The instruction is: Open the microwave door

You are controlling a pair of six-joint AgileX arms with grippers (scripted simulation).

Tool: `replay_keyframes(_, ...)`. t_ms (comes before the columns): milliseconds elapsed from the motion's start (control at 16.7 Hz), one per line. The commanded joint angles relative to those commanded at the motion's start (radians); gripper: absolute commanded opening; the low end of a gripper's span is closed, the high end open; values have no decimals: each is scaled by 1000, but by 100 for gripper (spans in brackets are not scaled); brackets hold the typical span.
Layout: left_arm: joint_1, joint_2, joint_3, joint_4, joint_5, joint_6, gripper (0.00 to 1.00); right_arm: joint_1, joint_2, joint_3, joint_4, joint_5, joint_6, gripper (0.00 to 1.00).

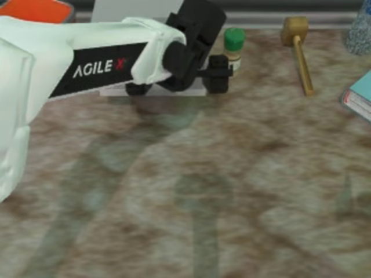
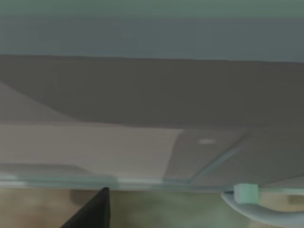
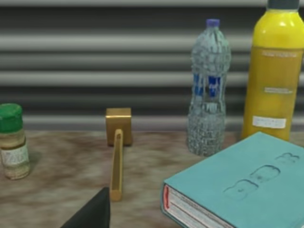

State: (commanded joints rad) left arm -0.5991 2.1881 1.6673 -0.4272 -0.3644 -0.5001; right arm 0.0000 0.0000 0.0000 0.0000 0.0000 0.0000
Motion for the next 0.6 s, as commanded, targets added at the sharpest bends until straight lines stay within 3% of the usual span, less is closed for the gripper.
replay_keyframes(300,12,30,14,26,8,11,100,0,0,0,0,0,0,100)
replay_keyframes(600,12,30,14,26,8,11,62,0,0,0,0,0,0,100)
